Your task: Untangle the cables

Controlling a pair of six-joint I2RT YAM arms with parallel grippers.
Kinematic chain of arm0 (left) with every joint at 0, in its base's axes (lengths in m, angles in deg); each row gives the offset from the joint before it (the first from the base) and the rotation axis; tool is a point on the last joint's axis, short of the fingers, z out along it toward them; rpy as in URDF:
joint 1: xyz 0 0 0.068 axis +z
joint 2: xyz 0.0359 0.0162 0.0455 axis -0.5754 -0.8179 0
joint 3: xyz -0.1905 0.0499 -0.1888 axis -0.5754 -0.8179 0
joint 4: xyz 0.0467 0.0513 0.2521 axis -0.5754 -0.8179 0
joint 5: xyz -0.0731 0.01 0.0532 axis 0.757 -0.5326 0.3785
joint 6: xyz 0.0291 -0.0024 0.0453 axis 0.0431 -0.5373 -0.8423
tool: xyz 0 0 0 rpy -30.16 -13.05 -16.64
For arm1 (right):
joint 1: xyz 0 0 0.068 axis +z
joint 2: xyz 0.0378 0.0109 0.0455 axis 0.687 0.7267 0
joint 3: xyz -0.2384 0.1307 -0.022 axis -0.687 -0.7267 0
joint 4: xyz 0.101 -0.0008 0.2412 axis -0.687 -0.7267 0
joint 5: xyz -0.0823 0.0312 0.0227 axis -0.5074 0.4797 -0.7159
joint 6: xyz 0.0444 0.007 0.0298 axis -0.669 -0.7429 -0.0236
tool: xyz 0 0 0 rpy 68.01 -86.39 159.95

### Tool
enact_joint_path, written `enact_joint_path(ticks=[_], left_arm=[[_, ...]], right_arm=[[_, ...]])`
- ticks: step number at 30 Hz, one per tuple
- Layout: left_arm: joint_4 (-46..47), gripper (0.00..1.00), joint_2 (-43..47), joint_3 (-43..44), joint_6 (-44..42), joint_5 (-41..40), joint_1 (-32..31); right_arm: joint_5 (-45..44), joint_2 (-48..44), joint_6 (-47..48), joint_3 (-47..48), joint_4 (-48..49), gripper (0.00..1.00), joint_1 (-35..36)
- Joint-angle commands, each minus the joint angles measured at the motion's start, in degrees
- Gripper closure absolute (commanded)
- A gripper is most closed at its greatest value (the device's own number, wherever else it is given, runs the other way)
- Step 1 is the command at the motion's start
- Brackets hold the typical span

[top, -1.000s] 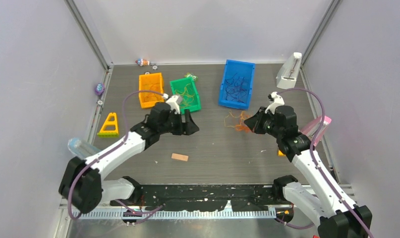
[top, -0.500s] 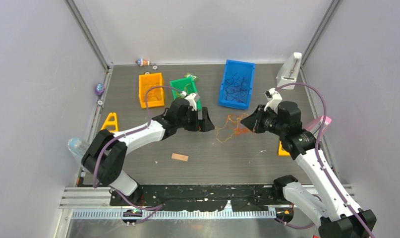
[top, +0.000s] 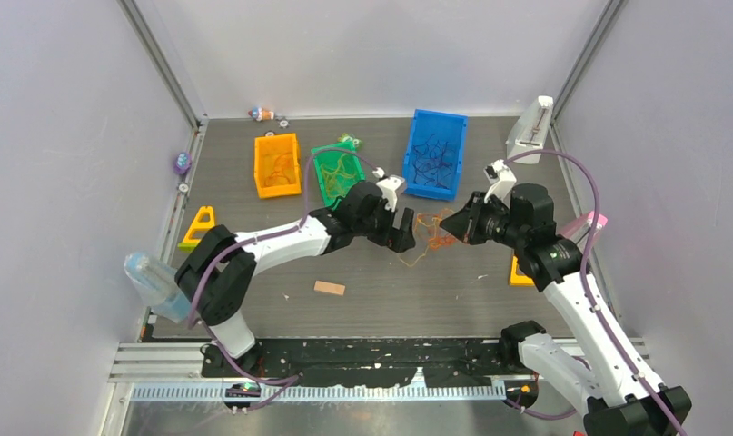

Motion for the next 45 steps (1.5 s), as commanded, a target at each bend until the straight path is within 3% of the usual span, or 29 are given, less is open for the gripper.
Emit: enact_joint_path(ticks=[1, 8, 9, 10, 11, 12, 13, 15, 20, 25, 29, 30, 34, 36, 38, 39, 41, 45], left_arm=[[-1.2, 0.14, -1.8, 4.3, -5.9, -3.2, -1.5], [3.9, 0.24, -4.1, 4.9, -10.0, -4.8, -2.3], [4.6, 0.31, -4.4, 4.9, -10.5, -5.3, -2.4], [5.4, 0.5, -4.7, 4.9, -10.7, -5.8, -2.5], [5.7, 0.77, -4.8, 5.0, -10.9, -6.8, -2.5], [5.8, 0.97, -4.8, 5.1, -10.9, -8.4, -2.5], [5.8, 1.0, -4.4, 5.0, -11.0, -10.3, -2.5], [5.6, 1.0, -2.1, 3.9, -11.8, -15.7, -2.4], [0.1, 1.0, 5.2, 0.8, -10.1, -23.4, 1.2], [-3.4, 1.0, 15.3, -7.0, -0.5, -18.4, 14.0], [-2.8, 1.0, 21.5, -12.5, 5.4, -9.0, 24.1], [-3.7, 1.0, 22.9, -12.8, 5.5, -8.6, 25.2], [-4.5, 1.0, 26.8, -12.9, 4.2, -6.5, 26.0], [-2.7, 1.0, 27.9, -12.6, 3.8, -1.9, 25.9], [-4.2, 1.0, 27.9, -10.5, 2.7, 1.1, 25.5], [-5.8, 1.0, 27.8, -9.2, 1.9, 1.4, 25.1], [-8.6, 1.0, 28.2, -6.8, 0.3, 1.3, 24.3], [-12.3, 1.0, 29.7, -3.0, -1.3, 1.3, 23.6]], right_arm=[[2.0, -0.2, 0.2, 3.9, 0.6, 0.95, 0.3], [4.9, -0.4, -1.1, 5.9, 0.3, 0.95, 0.4], [5.2, -0.4, -1.3, 6.2, 0.2, 0.95, 0.4], [5.7, -0.5, -1.4, 6.6, 0.1, 0.95, 0.3], [5.8, -0.6, -1.5, 6.8, 0.0, 0.95, 0.3], [5.4, -0.7, -1.4, 7.1, -0.5, 0.95, 0.3], [4.7, -0.7, -1.1, 7.3, -0.9, 0.95, 0.3], [0.9, -1.0, -0.6, 7.0, -3.2, 0.95, 0.3], [-20.1, -2.0, -2.6, 2.4, -6.1, 0.95, -0.1], [-42.4, -5.0, -8.8, -5.8, -7.1, 0.92, -1.8], [-52.7, -6.6, -14.7, -10.7, -7.9, 0.77, -3.4], [-53.3, -6.6, -15.7, -11.7, -7.9, 0.64, -3.6], [-48.9, -4.9, -10.0, -12.9, -4.8, 0.33, -4.4], [-31.2, -3.5, -1.7, -13.6, 2.4, 0.25, -4.4], [-16.7, -1.6, 2.4, -15.1, 8.4, 0.12, -4.4], [-13.0, -0.6, 3.4, -15.5, 10.2, 0.01, -4.1], [-8.6, 3.0, 4.5, -14.9, 12.9, 0.04, -0.9], [-17.5, 10.5, 7.0, -10.0, 12.9, 0.05, 11.8]])
